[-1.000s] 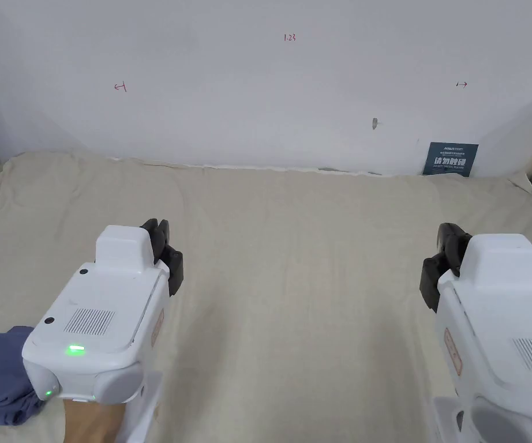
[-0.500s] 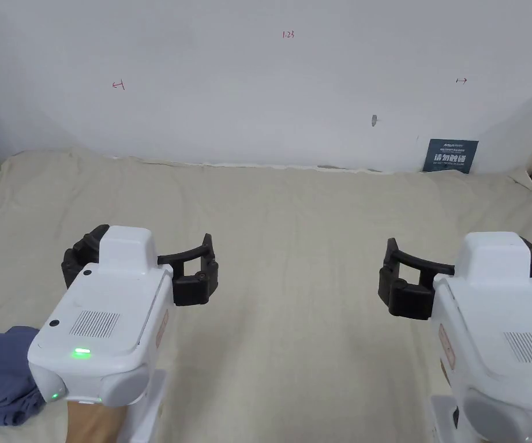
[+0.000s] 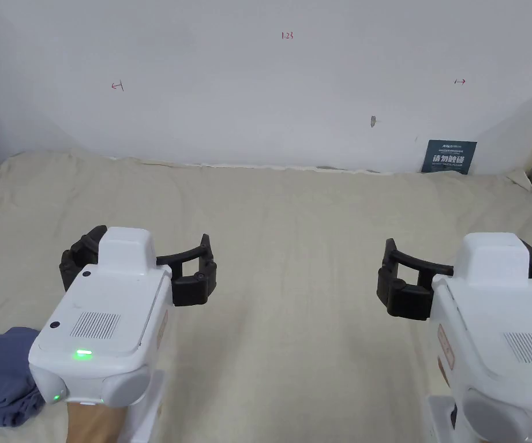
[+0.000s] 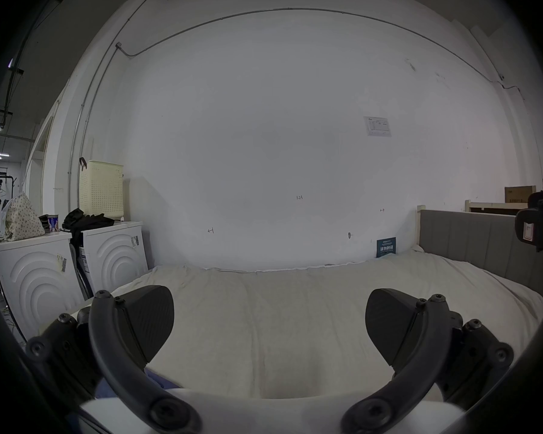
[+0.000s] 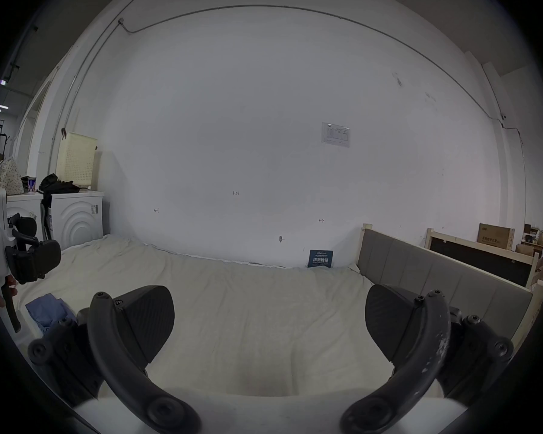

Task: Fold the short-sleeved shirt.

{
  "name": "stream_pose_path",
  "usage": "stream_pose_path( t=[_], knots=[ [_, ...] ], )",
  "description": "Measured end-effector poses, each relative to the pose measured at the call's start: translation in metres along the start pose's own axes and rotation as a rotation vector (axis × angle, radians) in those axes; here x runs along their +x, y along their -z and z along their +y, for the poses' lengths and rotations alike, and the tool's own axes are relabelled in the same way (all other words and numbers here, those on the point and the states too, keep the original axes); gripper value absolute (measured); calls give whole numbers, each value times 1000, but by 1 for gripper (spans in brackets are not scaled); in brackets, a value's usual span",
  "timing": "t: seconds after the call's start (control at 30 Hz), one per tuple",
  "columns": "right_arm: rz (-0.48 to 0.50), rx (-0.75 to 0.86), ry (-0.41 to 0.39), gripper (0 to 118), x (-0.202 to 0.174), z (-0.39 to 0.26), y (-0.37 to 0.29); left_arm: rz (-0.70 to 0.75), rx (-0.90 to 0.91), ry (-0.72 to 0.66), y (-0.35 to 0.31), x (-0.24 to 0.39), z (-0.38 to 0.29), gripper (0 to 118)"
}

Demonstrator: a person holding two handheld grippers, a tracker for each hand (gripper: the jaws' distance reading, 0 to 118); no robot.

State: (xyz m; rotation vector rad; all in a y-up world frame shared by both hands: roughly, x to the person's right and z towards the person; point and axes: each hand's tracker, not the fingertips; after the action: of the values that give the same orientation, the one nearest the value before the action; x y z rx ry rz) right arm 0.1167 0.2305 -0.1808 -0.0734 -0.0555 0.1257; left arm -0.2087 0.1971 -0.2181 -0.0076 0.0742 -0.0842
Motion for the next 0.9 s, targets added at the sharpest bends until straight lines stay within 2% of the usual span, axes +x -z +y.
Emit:
stream_pose_path(
  t=[0.9],
  knots=[
    [0, 9, -12, 118, -1, 3, -2, 3, 5, -17, -1, -1, 4, 118]
  ],
)
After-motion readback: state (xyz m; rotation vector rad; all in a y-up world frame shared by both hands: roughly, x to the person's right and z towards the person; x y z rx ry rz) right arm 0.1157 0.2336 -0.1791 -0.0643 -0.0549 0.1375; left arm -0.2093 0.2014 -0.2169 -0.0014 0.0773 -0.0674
